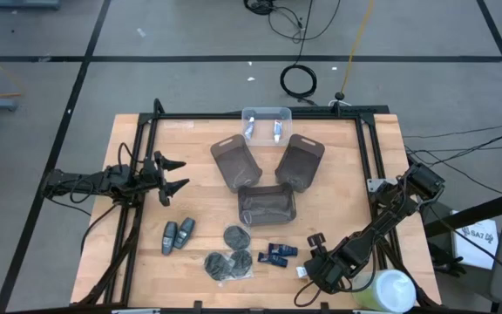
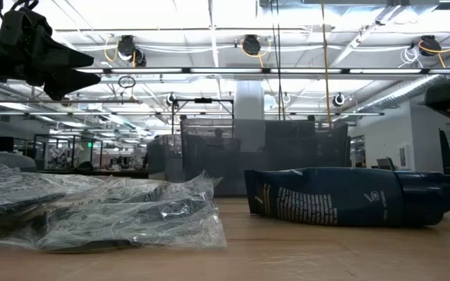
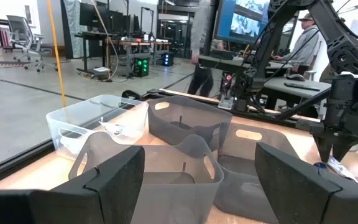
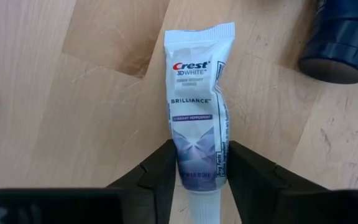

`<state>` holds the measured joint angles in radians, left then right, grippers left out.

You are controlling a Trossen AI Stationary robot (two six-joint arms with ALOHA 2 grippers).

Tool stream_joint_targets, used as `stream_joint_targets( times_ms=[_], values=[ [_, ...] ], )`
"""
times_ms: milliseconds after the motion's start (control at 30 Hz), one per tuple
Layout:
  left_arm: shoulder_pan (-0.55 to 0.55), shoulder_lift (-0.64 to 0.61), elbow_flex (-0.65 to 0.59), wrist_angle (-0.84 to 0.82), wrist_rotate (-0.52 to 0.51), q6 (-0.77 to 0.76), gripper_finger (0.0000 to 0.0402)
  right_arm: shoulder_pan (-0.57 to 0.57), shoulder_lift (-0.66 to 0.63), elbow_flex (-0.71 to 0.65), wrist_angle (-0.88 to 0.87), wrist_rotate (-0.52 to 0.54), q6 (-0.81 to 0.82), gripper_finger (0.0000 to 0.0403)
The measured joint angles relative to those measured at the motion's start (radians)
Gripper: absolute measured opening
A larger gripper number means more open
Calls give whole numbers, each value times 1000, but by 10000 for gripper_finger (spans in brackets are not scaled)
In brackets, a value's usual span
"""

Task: Pick & Place Travel size toiletries
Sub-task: Put the white toothpaste tube into the white transparent bin

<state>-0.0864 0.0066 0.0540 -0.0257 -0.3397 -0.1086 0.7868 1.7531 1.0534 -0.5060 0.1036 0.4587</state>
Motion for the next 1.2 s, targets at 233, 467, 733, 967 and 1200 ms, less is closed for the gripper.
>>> stream_joint_targets(
  times_ms=[233, 467, 733, 967, 1200],
  values=[
    [0, 0, 0, 0, 0, 0, 296, 0, 0, -1, 0, 1, -2, 103],
    [0, 0, 0, 0, 0, 0, 296, 0, -3, -12, 12, 1, -7, 94],
    [0, 0, 0, 0, 0, 0, 296, 0, -4, -29, 26, 4, -7, 93],
    [0, 0, 0, 0, 0, 0, 296, -3, -11, -31, 21, 1, -23, 93],
    [0, 0, 0, 0, 0, 0, 296, -20, -40, -34, -12, -3, -37, 93]
  ],
)
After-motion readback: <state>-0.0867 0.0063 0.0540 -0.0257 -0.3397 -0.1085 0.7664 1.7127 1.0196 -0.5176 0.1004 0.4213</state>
